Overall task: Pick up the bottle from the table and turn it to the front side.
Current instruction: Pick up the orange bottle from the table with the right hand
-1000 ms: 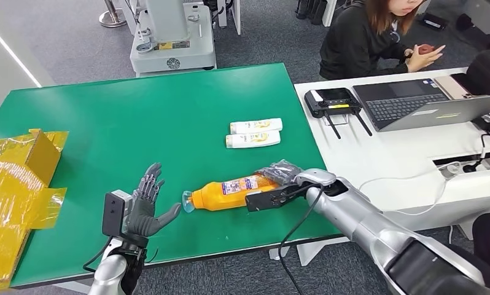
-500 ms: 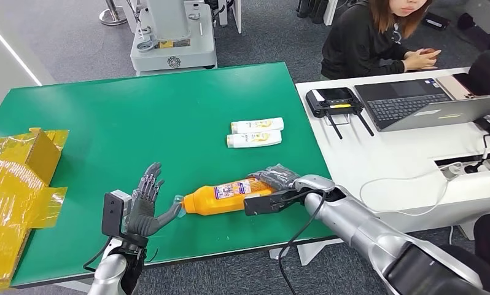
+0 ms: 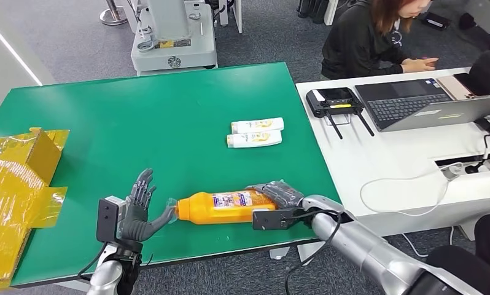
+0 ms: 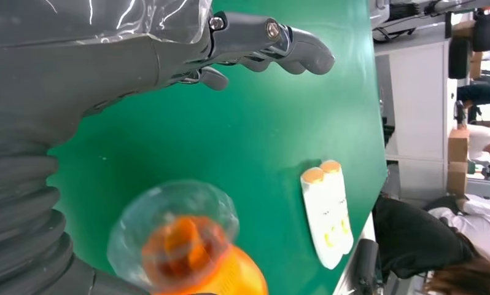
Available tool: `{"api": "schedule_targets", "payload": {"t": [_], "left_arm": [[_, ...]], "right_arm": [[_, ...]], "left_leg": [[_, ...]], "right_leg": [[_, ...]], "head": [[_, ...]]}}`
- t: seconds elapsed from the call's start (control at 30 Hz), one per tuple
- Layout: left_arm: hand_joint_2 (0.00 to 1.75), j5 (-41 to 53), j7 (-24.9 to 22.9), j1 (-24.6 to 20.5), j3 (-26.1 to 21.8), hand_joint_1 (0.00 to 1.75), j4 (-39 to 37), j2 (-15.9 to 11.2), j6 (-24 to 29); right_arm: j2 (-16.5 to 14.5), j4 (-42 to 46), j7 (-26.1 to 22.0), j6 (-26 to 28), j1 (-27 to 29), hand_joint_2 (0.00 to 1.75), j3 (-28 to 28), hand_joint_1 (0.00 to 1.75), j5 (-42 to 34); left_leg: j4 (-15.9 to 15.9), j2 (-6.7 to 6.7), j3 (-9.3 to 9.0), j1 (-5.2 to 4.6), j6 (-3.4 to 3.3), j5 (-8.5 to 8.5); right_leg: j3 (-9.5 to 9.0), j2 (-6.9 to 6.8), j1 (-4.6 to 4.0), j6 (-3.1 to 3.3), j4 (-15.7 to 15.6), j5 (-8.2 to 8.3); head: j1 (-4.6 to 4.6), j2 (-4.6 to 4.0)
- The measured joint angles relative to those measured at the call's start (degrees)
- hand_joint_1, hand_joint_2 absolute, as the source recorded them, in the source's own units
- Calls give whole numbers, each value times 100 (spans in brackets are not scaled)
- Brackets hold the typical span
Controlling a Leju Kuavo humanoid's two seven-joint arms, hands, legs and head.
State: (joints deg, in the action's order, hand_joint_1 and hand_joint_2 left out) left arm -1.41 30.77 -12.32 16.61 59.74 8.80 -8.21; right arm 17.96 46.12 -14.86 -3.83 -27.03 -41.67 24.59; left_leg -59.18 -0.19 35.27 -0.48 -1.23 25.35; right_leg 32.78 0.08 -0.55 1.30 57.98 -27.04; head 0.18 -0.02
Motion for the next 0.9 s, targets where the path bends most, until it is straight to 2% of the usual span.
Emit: {"api": "schedule_targets", "payload": {"t": [0.3,0.5,0.73,0.9], "left_arm": [[175,67,0,133,-56,0,80,-26,45],[175,64,0,150,-128,0,122,-42,92],[175,32,0,205,-153,0,180,-62,169],[175,28,-2,278,-157,0,238,-81,210]], "right_arm": [[221,715,44,208,733,175,337,175,-185],[319,979,13,229,1007,175,474,175,-273],[303,1381,-101,481,1529,175,735,175,-571],[148,1787,-14,714,2034,175,913,175,-542]], "left_leg": [[0,-8,5,-1,-1,0],[0,-7,5,-1,-1,0],[1,-15,10,0,0,1],[2,-17,15,0,1,3]], "right_leg": [[0,-8,0,-1,-2,-1],[0,-8,0,-1,-2,0],[2,-15,0,0,-1,-5],[8,-16,0,1,-2,-11]], "head": [[2,0],[-1,0],[1,0],[0,0]]}}
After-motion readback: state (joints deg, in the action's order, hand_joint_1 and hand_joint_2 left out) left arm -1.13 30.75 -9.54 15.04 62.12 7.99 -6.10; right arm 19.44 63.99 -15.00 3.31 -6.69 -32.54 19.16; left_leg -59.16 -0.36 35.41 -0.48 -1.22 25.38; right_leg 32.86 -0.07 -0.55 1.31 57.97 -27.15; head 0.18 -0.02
